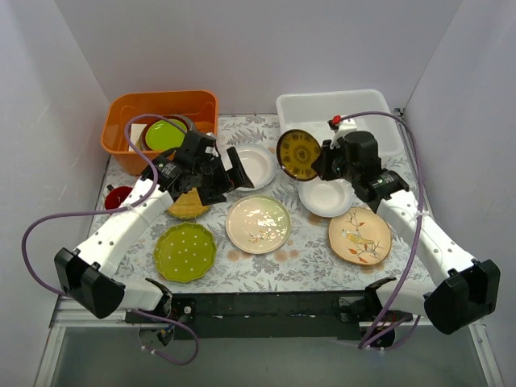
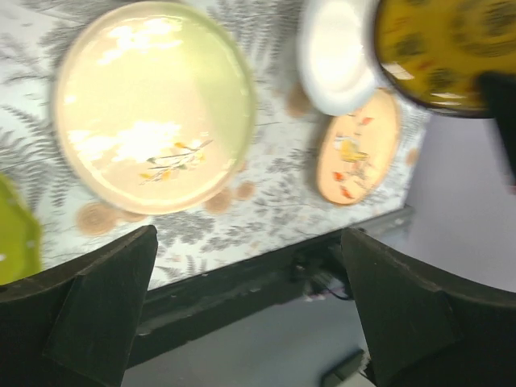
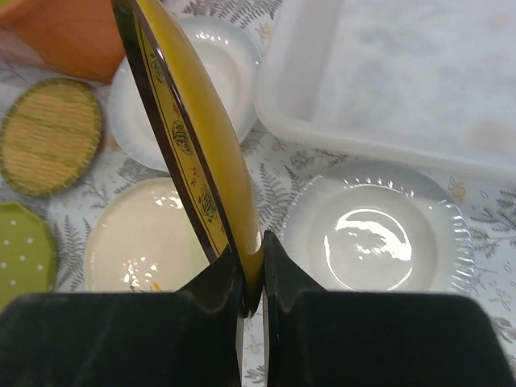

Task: Place the plates into the plastic bin on the countertop
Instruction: Place the plate in the plastic bin, then pick up the plate at the center of the board.

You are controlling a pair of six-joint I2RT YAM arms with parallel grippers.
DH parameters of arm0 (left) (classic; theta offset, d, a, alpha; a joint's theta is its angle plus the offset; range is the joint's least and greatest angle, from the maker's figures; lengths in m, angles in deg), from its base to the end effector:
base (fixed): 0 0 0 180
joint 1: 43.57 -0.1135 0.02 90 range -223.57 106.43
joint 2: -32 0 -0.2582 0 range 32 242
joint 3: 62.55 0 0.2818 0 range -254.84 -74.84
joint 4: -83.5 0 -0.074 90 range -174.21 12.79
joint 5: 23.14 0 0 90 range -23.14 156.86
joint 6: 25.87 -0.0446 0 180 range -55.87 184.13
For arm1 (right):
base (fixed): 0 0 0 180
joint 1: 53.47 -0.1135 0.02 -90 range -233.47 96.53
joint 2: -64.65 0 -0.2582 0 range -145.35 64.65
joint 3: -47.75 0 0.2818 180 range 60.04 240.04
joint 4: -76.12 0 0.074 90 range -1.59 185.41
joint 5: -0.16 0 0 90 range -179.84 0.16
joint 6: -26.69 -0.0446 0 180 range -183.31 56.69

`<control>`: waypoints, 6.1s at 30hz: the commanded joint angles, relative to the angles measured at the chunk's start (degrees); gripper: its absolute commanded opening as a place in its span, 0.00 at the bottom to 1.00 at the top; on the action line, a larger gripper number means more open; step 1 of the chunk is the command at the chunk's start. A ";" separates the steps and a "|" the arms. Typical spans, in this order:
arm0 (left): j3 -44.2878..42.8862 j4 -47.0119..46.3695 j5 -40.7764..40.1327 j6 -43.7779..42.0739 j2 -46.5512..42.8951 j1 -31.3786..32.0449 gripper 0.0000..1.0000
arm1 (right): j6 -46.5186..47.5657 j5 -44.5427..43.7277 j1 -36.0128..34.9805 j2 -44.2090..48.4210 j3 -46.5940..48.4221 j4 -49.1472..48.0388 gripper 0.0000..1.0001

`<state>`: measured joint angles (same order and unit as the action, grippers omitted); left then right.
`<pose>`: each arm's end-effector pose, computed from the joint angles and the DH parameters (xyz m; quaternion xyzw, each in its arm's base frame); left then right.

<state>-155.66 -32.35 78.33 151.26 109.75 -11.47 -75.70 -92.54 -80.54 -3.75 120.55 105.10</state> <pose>0.2617 -0.1746 0.3519 -0.3991 0.8422 -0.3494 0.0964 0.2803 0.1409 0.3259 -0.0948 0.8359 0.1637 0.5152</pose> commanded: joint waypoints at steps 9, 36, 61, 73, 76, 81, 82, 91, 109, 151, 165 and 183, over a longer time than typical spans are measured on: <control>13.93 6.24 -19.55 -1.97 -9.64 6.57 0.98 | -13.19 33.62 14.67 -7.27 7.61 -7.72 0.01; 25.97 7.12 -19.99 6.91 -16.93 13.61 0.98 | -20.22 36.54 25.66 -32.23 27.02 -6.76 0.01; 29.14 5.80 -18.93 9.72 -16.58 15.10 0.98 | -16.27 31.35 25.75 -54.20 43.81 2.55 0.01; 30.89 5.98 -18.76 10.86 -17.11 15.28 0.98 | -15.66 29.86 26.54 -59.48 49.00 7.39 0.07; 31.33 5.80 -18.76 11.22 -17.46 15.36 0.98 | -15.13 30.30 26.46 -61.23 50.84 9.50 0.10; 31.60 5.89 -19.28 11.57 -17.64 15.36 0.98 | -14.78 31.70 28.56 -63.25 51.64 11.35 0.12; 31.51 5.98 -19.20 11.92 -17.64 15.36 0.98 | -14.78 32.23 28.91 -63.43 51.64 11.44 0.13; 31.60 6.06 -19.55 12.97 -17.64 15.45 0.98 | -14.69 33.46 29.79 -65.11 53.31 13.28 0.32; 30.37 8.44 -21.39 15.17 -19.48 15.45 0.98 | -9.07 22.76 30.23 -60.89 53.40 19.26 0.86; 30.11 4.74 -21.66 11.48 -15.80 15.36 0.98 | -6.78 32.32 20.66 0.89 7.97 10.82 0.96; 26.50 -3.60 -20.96 7.70 -9.30 14.58 0.96 | -14.77 25.56 6.33 8.37 -15.77 1.24 0.88; 26.67 -14.06 -13.49 -1.17 0.28 2.62 0.47 | -21.72 16.95 -4.83 -2.16 -25.09 -12.47 0.81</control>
<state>-127.79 -44.35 63.92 152.55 108.53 -8.24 -96.42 -71.25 -84.32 -3.29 94.74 96.33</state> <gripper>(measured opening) 0.579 0.814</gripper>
